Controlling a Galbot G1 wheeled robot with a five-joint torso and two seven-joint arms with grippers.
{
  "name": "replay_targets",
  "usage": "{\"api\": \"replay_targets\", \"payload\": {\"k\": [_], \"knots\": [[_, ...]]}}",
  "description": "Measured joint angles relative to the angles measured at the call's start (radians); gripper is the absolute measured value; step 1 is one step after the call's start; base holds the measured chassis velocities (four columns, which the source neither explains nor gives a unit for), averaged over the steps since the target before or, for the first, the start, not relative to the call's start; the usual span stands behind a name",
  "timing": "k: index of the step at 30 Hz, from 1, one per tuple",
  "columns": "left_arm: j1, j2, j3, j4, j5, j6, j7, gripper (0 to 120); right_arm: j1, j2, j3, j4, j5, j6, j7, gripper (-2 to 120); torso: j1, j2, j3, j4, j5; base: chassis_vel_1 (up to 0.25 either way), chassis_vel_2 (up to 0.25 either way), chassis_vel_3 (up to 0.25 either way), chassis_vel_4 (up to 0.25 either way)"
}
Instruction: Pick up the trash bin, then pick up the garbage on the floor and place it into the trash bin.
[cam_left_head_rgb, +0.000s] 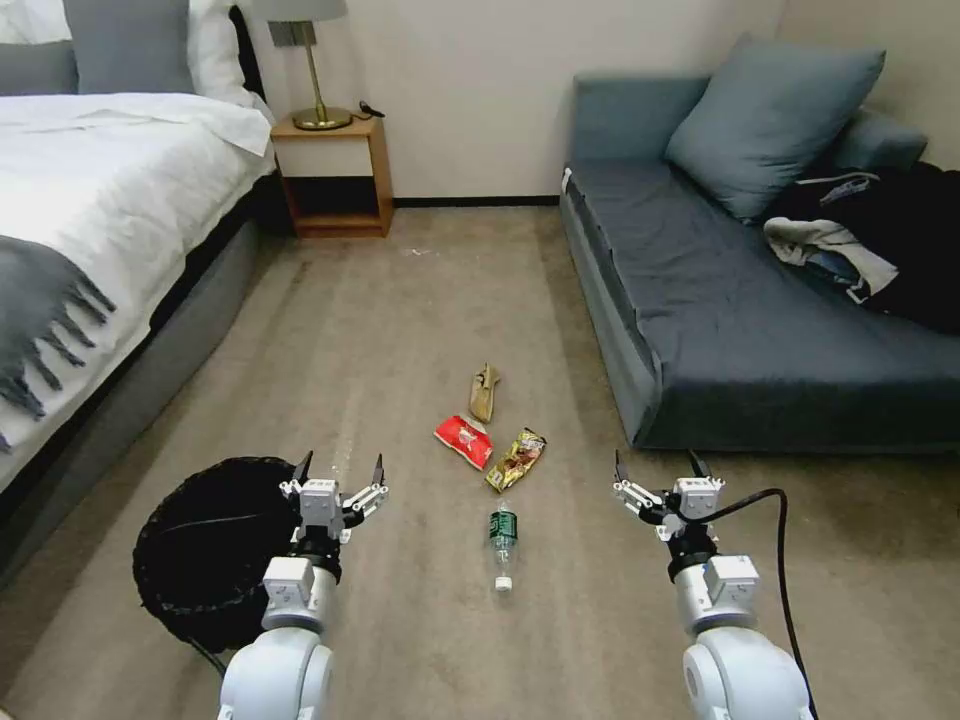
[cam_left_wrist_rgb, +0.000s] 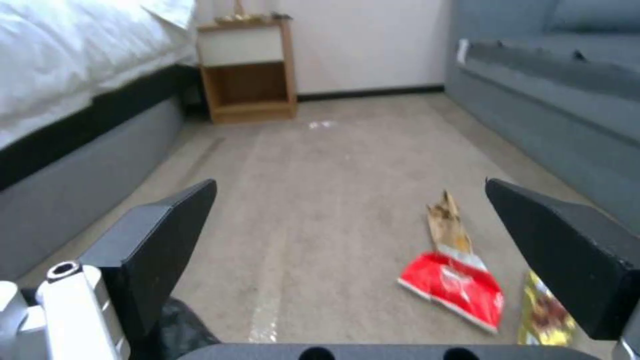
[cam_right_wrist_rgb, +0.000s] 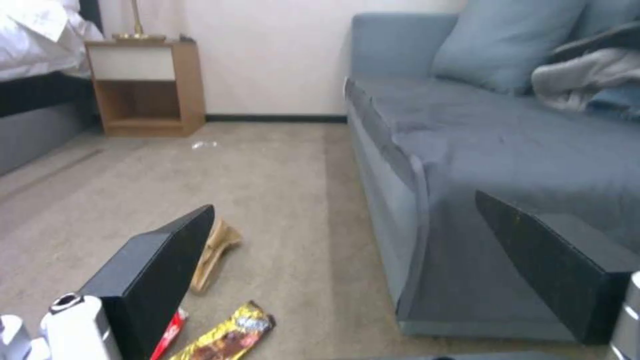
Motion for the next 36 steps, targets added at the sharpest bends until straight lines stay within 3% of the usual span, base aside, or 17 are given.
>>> {"api": "replay_targets", "payload": {"k": [3,4,6,7,9,10,13,15,18,22,31,32,33,34,36], "knots": [[0.015,-0.007,-0.021,-0.004,-0.020,-0.038,-0.002,100,-0.011,0.006,-0.014,-0.002,-0.015,0.037,0.015,100,0.000,0.000,0.000,0.0000,0.0001,0.000,0.000,0.000,0.000],[0.022,-0.010,-0.031,-0.006,-0.025,-0.050,-0.003,100,-0.022,0.011,-0.025,-0.005,-0.029,0.071,0.030,100,0.000,0.000,0.000,0.0010,0.0007,0.000,0.000,0.000,0.000],[0.036,-0.016,-0.050,-0.009,-0.045,-0.090,-0.003,100,-0.050,0.025,-0.057,-0.011,-0.069,0.166,0.071,100,0.000,0.000,0.000,0.0000,-0.0001,0.000,0.000,0.000,0.000],[0.036,-0.016,-0.050,-0.009,-0.045,-0.090,-0.003,100,-0.050,0.025,-0.057,-0.011,-0.069,0.166,0.071,100,0.000,0.000,0.000,0.0000,-0.0001,0.000,0.000,0.000,0.000],[0.062,-0.030,-0.091,-0.017,-0.082,-0.166,-0.005,100,-0.074,0.038,-0.085,-0.016,-0.103,0.248,0.106,100,0.000,0.000,0.000,0.0001,0.0001,0.000,0.000,0.000,0.000],[0.062,-0.030,-0.091,-0.017,-0.082,-0.166,-0.005,100,-0.074,0.038,-0.085,-0.016,-0.103,0.248,0.106,100,0.000,0.000,0.000,0.0001,0.0001,0.000,0.000,0.000,0.000],[0.104,-0.050,-0.152,-0.029,-0.140,-0.282,-0.009,100,-0.109,0.055,-0.125,-0.023,-0.152,0.366,0.156,100,0.000,0.000,0.000,0.0001,0.0001,0.000,0.000,0.000,0.000],[0.116,-0.056,-0.169,-0.033,-0.157,-0.316,-0.010,100,-0.119,0.060,-0.136,-0.026,-0.166,0.398,0.170,100,0.000,0.000,0.000,0.0001,0.0001,0.000,0.000,0.000,0.000],[0.153,-0.074,-0.224,-0.043,-0.208,-0.418,-0.013,100,-0.144,0.067,-0.153,-0.028,-0.209,0.497,0.213,100,0.000,0.000,0.000,0.0006,-0.0027,0.000,0.000,0.000,0.000],[0.165,-0.060,-0.250,-0.034,-0.218,-0.486,-0.017,100,-0.140,0.083,-0.152,-0.061,-0.246,0.549,0.198,100,0.000,0.000,0.000,0.0000,-0.0053,0.000,0.000,0.000,0.000],[0.167,-0.050,-0.254,-0.019,-0.184,-0.497,-0.024,100,-0.122,0.083,-0.152,-0.076,-0.255,0.526,0.186,100,0.000,0.000,0.000,-0.0004,-0.0049,0.000,0.000,0.000,0.000],[0.169,-0.051,-0.255,-0.017,-0.170,-0.493,-0.023,100,-0.119,0.076,-0.150,-0.071,-0.266,0.502,0.175,100,0.000,0.000,0.000,0.0000,-0.0016,0.000,0.000,0.000,0.000],[0.170,-0.051,-0.257,-0.017,-0.159,-0.481,-0.016,100,-0.111,0.063,-0.146,-0.067,-0.279,0.475,0.164,100,0.000,0.000,0.000,0.0002,0.0049,0.000,0.000,0.000,0.000],[0.171,-0.051,-0.260,-0.019,-0.149,-0.464,-0.007,100,-0.103,0.051,-0.142,-0.065,-0.291,0.443,0.152,100,0.000,0.000,0.000,0.0003,0.0085,0.000,0.000,0.000,0.000],[0.171,-0.049,-0.261,-0.020,-0.143,-0.447,-0.001,100,-0.096,0.038,-0.136,-0.060,-0.298,0.422,0.143,100,0.000,0.000,0.000,0.0002,0.0078,0.000,0.000,0.000,0.000]]}}
